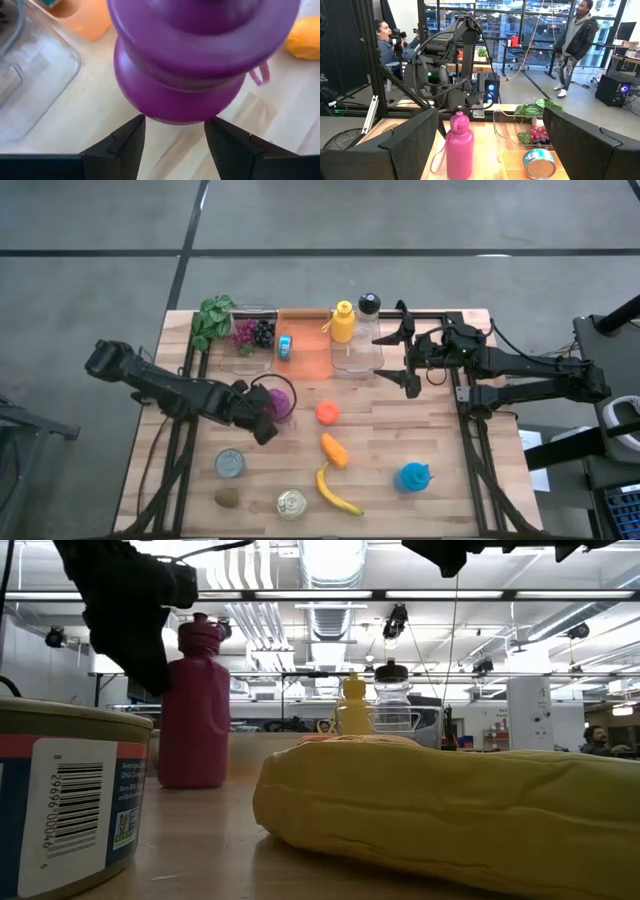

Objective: Pick & Place Food Item
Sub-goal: Move the violet water bottle to the center of the table

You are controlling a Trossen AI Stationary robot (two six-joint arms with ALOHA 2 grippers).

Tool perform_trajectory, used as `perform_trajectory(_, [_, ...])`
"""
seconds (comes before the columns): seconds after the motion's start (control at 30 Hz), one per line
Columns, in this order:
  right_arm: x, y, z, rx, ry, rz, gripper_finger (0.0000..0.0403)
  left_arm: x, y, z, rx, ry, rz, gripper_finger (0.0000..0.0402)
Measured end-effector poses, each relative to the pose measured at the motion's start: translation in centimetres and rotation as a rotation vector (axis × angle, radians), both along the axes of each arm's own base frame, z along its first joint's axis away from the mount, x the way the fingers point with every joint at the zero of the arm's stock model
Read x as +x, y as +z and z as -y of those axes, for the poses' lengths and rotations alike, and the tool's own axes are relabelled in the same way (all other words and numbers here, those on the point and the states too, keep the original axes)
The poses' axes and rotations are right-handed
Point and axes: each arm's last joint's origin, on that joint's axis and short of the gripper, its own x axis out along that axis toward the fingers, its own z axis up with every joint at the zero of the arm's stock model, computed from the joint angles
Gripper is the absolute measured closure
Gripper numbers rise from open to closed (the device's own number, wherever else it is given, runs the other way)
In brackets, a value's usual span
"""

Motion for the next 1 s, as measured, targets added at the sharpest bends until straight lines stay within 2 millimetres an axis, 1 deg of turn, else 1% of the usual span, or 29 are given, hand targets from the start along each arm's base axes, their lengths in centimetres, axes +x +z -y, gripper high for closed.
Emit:
perform_trajectory(0.17, [0.0,0.0,0.0,-0.001,0.000,0.000,0.0044,0.3,0.0,-0.7,0.039,-0.024,-0.003,0.0195])
perform_trajectory(0.23, [0.0,0.0,0.0,-0.003,0.000,0.000,0.0044,0.6,-0.1,-0.9,0.044,-0.037,0.021,0.0195])
perform_trajectory(0.63, [0.0,0.0,0.0,-0.004,0.000,0.000,0.0044,1.6,-2.0,-2.6,0.072,-0.075,0.138,0.0204])
perform_trajectory(0.87, [0.0,0.0,0.0,-0.007,0.000,0.000,0.0044,2.0,-2.1,-3.3,0.107,-0.111,0.162,0.0203])
perform_trajectory(1.0, [0.0,0.0,0.0,-0.007,0.000,0.000,0.0044,2.0,-2.0,-3.4,0.113,-0.121,0.157,0.0207])
